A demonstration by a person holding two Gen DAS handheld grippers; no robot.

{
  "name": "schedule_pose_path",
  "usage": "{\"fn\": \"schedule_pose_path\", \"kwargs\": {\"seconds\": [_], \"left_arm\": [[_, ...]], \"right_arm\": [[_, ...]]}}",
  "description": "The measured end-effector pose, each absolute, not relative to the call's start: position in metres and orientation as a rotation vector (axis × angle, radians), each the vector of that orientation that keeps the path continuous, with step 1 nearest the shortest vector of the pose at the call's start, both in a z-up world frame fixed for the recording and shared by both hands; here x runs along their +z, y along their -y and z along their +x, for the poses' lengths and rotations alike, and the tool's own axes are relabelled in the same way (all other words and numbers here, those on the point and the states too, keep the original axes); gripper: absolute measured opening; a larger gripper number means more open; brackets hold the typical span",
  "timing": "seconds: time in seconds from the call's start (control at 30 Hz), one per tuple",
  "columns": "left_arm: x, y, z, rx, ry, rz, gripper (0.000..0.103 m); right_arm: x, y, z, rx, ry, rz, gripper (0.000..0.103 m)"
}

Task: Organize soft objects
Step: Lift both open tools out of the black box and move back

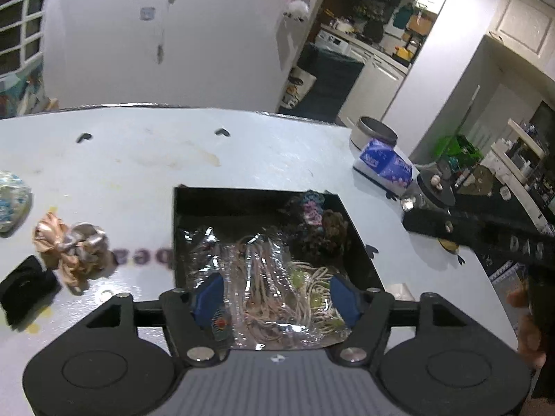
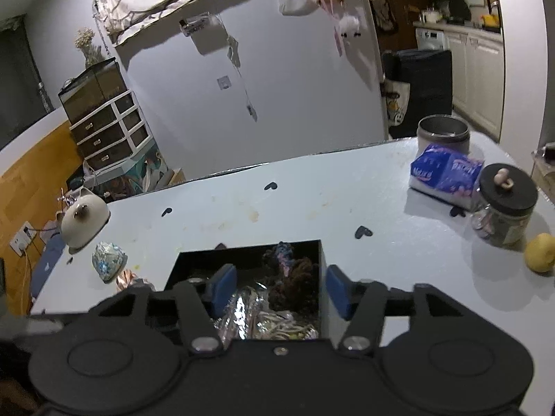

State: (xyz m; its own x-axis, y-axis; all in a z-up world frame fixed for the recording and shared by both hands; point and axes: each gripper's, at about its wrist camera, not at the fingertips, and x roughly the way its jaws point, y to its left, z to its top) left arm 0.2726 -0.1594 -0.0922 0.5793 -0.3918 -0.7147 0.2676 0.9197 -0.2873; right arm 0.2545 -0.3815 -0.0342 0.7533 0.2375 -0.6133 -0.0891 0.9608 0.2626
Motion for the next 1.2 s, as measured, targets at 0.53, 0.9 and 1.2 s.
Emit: {"fn": "schedule_pose_path", "kwargs": {"seconds": [0.53,0.9,1.2], "left_arm": [[-0.074,0.131,0.221,-0.243,-0.769,-0.135,0.103],[-0.074,0.12,0.194,-0.2,-0.683,-0.126,0.103],[-0.074,0.105,0.185,-0.188,-0.653,-0.13,0.103]], "right_arm": [[-0.038,0.383,0.188,0.131,-0.604,0.112,0.093],[-0.045,0.385,0.168,0.092,-0.563,0.099,0.103],[-0.055,0.375,0.159,0.071,-0.54,0.081,0.103]]}}
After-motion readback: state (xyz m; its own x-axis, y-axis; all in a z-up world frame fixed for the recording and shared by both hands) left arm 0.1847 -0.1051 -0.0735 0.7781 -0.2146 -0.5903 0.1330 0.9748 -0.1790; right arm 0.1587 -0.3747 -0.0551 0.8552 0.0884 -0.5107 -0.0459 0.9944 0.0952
